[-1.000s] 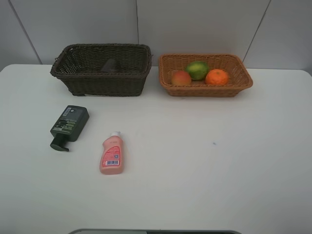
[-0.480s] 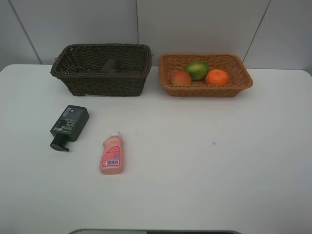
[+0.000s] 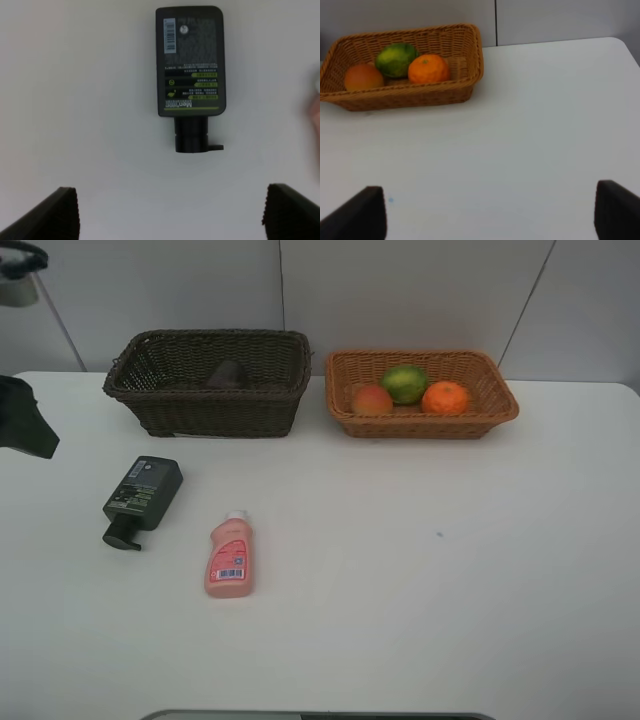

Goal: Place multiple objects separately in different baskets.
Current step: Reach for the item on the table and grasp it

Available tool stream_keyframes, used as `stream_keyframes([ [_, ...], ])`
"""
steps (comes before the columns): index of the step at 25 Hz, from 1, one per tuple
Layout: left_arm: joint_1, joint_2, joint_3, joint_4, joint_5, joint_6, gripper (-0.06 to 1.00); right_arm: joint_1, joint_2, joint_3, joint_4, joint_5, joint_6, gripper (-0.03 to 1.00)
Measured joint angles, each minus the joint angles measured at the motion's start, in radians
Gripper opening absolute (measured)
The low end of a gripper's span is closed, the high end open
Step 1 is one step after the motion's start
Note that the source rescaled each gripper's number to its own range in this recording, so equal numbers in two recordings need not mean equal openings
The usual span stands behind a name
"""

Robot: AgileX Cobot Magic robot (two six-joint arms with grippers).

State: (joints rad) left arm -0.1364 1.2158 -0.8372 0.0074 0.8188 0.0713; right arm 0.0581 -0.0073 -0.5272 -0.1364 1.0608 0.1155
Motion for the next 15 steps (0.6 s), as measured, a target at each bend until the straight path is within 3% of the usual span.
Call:
stream_keyframes([
  [7, 0.000, 0.342, -0.102, -0.007, -0.045, -0.097, 0.84, 0.000, 0.000, 0.000, 0.000, 0.000, 0.000, 0.91],
  [15, 0.000, 0.439, -0.106, -0.069, -0.138, -0.123, 0.84, 0.000, 0.000, 0.000, 0.000, 0.000, 0.000, 0.91],
])
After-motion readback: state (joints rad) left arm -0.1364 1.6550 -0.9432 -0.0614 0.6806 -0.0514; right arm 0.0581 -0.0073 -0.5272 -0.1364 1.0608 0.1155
